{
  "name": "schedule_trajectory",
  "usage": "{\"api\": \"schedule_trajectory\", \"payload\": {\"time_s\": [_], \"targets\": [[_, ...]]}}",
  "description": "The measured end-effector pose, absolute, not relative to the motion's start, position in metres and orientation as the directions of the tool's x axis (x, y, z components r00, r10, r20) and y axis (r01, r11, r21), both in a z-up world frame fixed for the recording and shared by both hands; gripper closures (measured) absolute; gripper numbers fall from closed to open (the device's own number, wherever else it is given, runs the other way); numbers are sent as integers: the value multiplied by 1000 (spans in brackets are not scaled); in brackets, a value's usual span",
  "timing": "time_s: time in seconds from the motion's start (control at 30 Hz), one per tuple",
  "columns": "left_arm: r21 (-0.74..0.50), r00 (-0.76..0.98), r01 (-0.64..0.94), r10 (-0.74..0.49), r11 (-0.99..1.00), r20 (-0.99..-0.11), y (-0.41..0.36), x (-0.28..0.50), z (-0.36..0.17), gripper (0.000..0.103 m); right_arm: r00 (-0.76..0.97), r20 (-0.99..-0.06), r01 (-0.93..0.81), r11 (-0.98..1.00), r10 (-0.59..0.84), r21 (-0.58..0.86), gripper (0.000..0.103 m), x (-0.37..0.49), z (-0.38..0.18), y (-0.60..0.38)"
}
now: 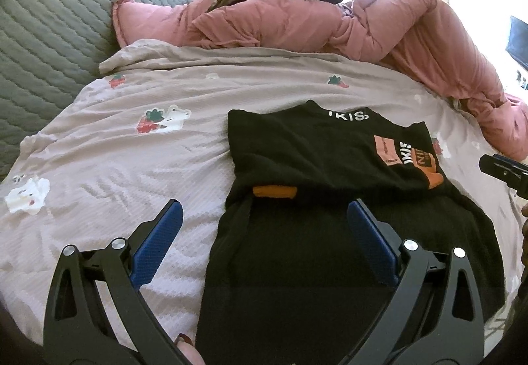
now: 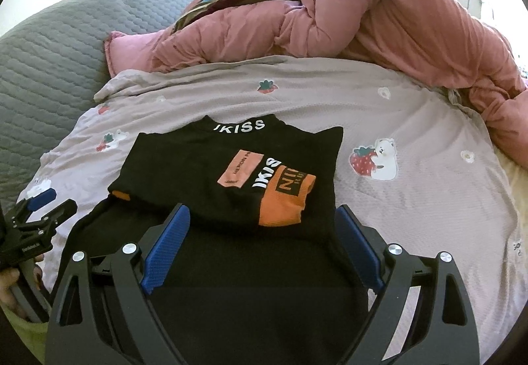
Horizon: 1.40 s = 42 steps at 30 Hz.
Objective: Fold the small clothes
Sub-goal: 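Pull the open right gripper back from the folded sleeves, then move the left gripper to the shirt hem and pinch it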
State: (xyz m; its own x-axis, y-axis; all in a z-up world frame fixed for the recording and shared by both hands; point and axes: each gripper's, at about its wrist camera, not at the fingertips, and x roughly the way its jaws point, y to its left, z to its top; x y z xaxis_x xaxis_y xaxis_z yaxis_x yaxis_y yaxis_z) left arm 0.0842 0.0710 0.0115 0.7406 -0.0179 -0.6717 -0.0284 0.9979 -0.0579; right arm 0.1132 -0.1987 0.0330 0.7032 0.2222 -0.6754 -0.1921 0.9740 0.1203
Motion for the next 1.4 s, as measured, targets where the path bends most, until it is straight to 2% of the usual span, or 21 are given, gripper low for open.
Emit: {"api": "schedule_trajectory", "payload": {"time_s": [0.9, 1.4], "targets": [[-59, 713, -136, 57, 989, -699, 98, 36, 21, 10, 716, -651, -222, 966, 253, 131, 14, 69, 41, -226], [-109, 676, -197, 54, 974, -735, 126, 5, 9, 10, 717, -645, -224, 964, 265, 146, 14, 45, 39, -242]]}}
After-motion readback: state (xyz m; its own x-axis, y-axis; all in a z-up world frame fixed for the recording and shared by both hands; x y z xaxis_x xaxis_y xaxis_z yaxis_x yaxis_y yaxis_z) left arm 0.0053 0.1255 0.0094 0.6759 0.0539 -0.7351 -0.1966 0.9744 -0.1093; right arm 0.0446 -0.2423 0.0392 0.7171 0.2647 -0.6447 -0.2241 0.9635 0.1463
